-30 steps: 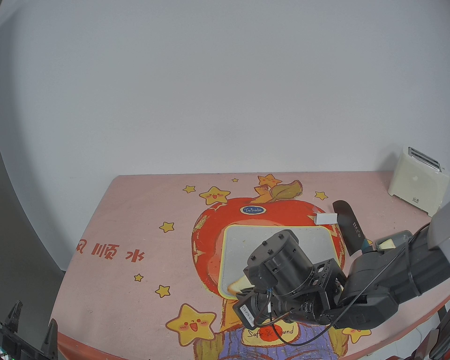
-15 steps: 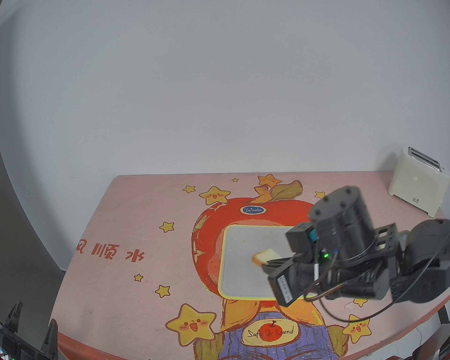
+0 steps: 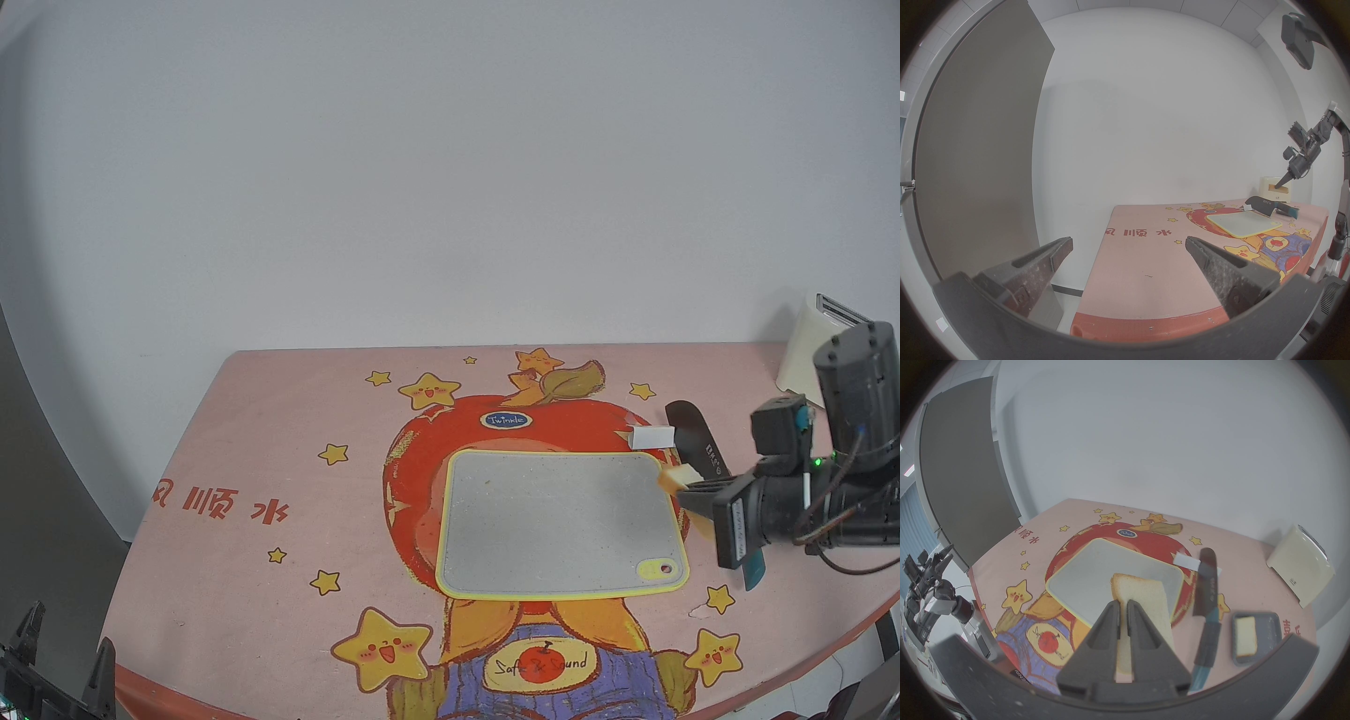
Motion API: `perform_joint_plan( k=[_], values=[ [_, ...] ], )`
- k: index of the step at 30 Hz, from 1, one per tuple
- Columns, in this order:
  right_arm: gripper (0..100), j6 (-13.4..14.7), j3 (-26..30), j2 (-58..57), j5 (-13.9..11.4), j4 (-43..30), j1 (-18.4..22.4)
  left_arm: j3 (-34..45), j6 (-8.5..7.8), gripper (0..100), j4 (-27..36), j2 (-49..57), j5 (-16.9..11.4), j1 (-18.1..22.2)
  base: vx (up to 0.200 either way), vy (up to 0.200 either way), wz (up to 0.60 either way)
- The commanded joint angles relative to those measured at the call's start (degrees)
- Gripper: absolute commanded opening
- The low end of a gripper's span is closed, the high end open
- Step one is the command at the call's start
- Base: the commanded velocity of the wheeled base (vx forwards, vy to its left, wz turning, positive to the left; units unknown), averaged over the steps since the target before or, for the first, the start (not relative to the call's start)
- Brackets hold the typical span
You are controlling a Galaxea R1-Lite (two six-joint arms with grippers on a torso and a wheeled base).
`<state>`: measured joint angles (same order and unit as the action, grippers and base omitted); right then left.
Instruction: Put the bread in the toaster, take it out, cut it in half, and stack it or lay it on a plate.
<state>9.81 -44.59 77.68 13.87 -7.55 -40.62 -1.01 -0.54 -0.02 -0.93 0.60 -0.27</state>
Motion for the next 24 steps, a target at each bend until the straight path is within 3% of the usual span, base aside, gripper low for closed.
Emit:
perform_joint_plan(
  k=[1, 9, 15, 19, 24],
  values=[
    [0, 0.21, 4.87, -7.37, 0.1, 0.08, 1.51, 0.92, 0.01, 100, -0.06, 0.57, 0.02, 0.0, 0.0, 0.0, 0.0],
    [0, 0.56, 10.32, -9.83, -0.43, 2.18, 2.04, 0.92, 0.01, 100, 0.02, 0.57, -0.07, 0.0, 0.0, 0.0, 0.0],
    [0, 0.29, 13.22, -9.39, 0.54, 9.13, 2.21, 0.92, 0.01, 100, 0.02, 0.57, -0.07, 0.0, 0.0, 0.0, 0.0],
    [0, 0.29, 13.13, -9.3, 3.0, 11.24, 2.21, 0.92, 0.01, 100, 0.02, 0.57, 0.02, 0.0, 0.0, 0.0, 0.0],
    [0, 0.21, 13.22, -9.3, 6.34, 11.33, 2.12, 0.92, 0.01, 100, 0.02, 0.57, 0.02, 0.0, 0.0, -0.2, 0.0]
  ],
)
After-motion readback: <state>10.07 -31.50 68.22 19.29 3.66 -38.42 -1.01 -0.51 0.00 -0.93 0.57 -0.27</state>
